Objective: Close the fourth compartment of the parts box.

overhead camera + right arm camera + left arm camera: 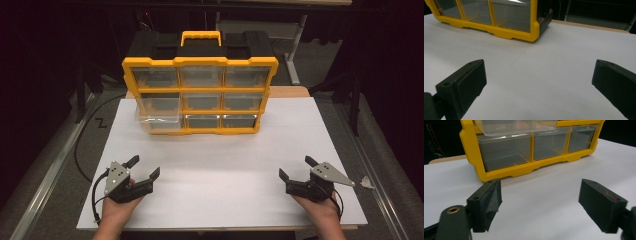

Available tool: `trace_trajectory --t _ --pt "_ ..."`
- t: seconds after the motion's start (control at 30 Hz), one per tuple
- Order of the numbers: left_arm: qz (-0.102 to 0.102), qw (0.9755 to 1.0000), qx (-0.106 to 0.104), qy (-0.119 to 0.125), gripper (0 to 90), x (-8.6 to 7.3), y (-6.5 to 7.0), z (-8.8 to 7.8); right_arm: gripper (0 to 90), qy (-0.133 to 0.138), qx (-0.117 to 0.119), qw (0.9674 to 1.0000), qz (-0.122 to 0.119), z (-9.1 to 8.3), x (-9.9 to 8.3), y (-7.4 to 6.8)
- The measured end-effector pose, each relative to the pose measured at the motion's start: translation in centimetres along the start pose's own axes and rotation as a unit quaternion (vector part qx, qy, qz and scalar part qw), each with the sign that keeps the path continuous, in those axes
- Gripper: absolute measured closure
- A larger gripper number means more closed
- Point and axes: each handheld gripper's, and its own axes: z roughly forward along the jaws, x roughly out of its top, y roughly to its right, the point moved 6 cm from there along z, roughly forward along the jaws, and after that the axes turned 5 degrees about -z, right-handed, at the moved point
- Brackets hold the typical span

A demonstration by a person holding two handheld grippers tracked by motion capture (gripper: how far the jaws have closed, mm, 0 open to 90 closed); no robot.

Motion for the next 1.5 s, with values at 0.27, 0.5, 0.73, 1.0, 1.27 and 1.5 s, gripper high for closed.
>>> trace_trajectory --t 0.27,0.5,0.73,1.0,1.27,1.5 --pt "0.0 1.0 0.001 0.002 29.8 0.1 0.04 -0.2 0.8 -0.002 0.0 1.0 0.002 0.0 0.0 0.04" --pt "0.004 1.0 0.002 0.004 37.9 0.15 0.07 -0.37 0.7 0.0 0.003 1.0 0.001 -0.16 0.0 0.04" --pt "0.012 0.9999 0.006 0.002 47.6 0.04 0.17 -0.34 0.7 -0.002 -0.001 1.0 0.002 -0.17 -0.03 0.05" --pt "0.015 0.9998 0.014 0.003 62.1 -0.07 0.0 -0.39 0.7 -0.004 0.001 1.0 0.003 -0.06 -0.14 -0.01" --pt "0.018 0.9998 0.007 0.0 72.6 -0.13 0.05 -0.35 0.7 -0.005 0.004 1.0 0.002 0.1 -0.14 -0.21" --pt "0.007 1.0 0.004 0.003 81.3 -0.13 -0.16 -0.4 0.7 -0.005 0.002 1.0 0.002 0.11 -0.17 -0.15"
